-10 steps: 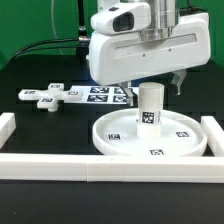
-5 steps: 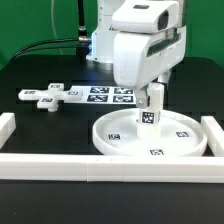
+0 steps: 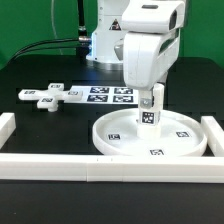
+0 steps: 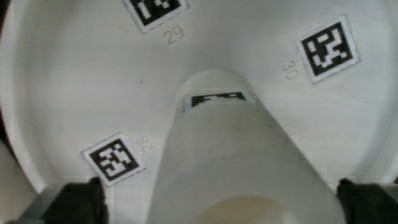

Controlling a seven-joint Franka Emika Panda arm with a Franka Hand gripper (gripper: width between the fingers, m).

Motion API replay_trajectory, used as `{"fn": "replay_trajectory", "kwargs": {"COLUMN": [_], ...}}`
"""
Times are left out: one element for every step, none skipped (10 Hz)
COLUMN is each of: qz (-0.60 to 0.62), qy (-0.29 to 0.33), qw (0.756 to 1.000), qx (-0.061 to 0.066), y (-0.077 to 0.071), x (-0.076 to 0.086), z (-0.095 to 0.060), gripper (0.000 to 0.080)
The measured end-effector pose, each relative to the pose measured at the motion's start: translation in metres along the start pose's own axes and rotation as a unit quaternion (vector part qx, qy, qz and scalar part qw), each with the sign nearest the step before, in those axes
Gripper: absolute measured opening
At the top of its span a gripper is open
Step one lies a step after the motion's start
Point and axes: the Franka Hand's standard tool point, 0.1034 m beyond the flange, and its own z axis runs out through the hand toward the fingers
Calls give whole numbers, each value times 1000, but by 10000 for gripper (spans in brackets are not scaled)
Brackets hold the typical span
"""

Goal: Assemble round table

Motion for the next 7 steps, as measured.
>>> {"fn": "replay_trajectory", "kwargs": {"qz": [2, 12, 13, 60, 138, 180, 207], "qy": [0, 0, 0, 2, 2, 2, 2], "qw": [1000, 1000, 1000, 998, 990, 984, 978], "qx": [0, 0, 0, 2, 3, 3, 3], "y": [0, 0, 0, -1, -1, 0, 0], "x": [0, 0, 0, 1, 0, 0, 0], "z": [0, 0, 0, 0, 0, 0, 0], "gripper": [543, 406, 406, 406, 407, 407, 407]}}
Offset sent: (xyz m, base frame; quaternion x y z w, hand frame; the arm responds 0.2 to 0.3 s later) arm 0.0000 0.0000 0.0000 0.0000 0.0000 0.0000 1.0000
